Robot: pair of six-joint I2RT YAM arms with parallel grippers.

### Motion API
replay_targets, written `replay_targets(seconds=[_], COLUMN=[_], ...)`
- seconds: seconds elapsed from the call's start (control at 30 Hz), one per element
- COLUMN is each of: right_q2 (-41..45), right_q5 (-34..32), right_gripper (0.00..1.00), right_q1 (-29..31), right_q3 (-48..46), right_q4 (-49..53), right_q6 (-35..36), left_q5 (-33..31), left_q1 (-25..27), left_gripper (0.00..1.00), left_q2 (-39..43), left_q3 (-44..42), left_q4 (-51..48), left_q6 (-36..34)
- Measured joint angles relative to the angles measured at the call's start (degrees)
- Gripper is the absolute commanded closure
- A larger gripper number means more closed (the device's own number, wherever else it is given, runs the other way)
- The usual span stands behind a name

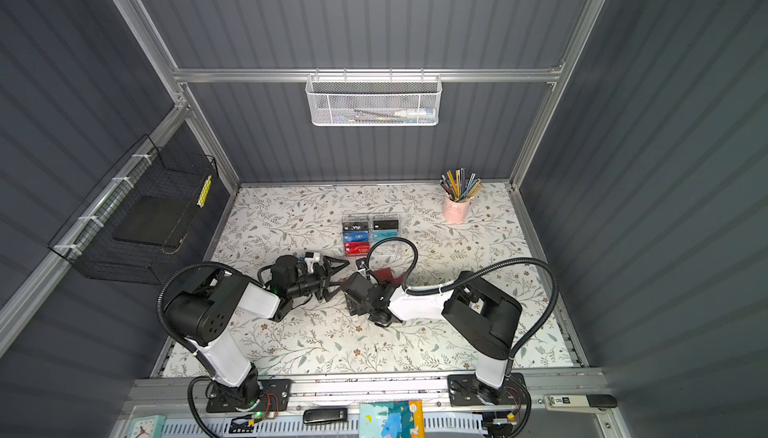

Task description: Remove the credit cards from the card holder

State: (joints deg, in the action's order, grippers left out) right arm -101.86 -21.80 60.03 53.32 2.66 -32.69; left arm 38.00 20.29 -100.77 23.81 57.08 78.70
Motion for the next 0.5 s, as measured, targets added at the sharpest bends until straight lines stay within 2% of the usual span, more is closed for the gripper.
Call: replay_targets(seconds=[0.5], right_q2=[0.94], right_q5=[2.4], right_gripper=[0.12], right_q1=[-0.74], right_q3=[-1.4], right_q4=[-1.03], right_q6=[0.79], left_q5=[-0.04], left_q1=[-0.04], left_gripper=[0.0], left_q2=[0.0], left_q3=[-0.26], left_q4=[0.44], left_q6=[0.02])
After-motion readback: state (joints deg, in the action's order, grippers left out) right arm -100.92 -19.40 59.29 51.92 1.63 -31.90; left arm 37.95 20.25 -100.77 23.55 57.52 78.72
